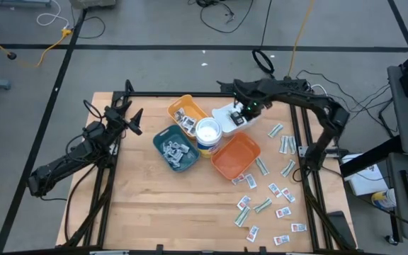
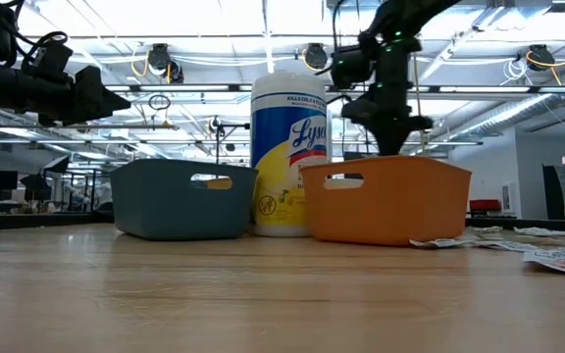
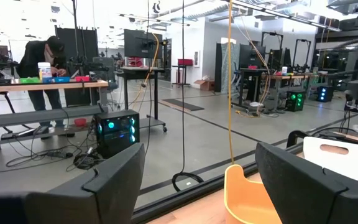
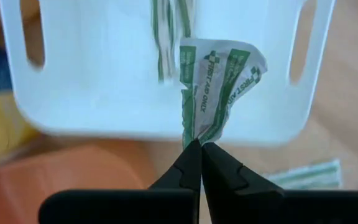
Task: Pick & Place First Aid Supplies
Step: Put the green bandage into the white bin
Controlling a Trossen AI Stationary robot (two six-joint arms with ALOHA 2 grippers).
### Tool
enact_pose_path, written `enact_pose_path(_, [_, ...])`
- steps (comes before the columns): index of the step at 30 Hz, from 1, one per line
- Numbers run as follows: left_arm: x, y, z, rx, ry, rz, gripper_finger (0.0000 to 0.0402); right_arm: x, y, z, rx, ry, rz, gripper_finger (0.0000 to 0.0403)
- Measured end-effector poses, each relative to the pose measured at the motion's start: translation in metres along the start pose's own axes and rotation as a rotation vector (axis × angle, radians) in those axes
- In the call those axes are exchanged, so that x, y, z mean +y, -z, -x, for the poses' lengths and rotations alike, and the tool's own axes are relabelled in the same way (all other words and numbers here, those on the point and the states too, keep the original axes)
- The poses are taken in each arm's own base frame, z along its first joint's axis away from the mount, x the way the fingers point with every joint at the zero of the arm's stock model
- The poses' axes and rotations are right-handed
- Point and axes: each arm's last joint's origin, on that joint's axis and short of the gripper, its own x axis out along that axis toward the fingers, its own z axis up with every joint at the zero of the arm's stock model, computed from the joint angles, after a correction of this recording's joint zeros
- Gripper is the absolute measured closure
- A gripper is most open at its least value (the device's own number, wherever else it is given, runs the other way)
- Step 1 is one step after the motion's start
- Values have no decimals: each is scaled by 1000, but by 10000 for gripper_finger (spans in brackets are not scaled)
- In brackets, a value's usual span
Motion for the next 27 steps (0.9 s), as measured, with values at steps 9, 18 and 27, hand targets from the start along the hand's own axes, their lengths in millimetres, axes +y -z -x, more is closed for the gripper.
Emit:
enact_pose_path(9, [0, 0, 0, 0, 0, 0, 94, 13, -36, -18, -31, -14, 0, 403])
enact_pose_path(18, [0, 0, 0, 0, 0, 0, 94, 29, -49, -63, -4, 1, 28, 403])
enact_pose_path(27, [0, 0, 0, 0, 0, 0, 94, 33, -50, -63, -24, -33, 41, 356])
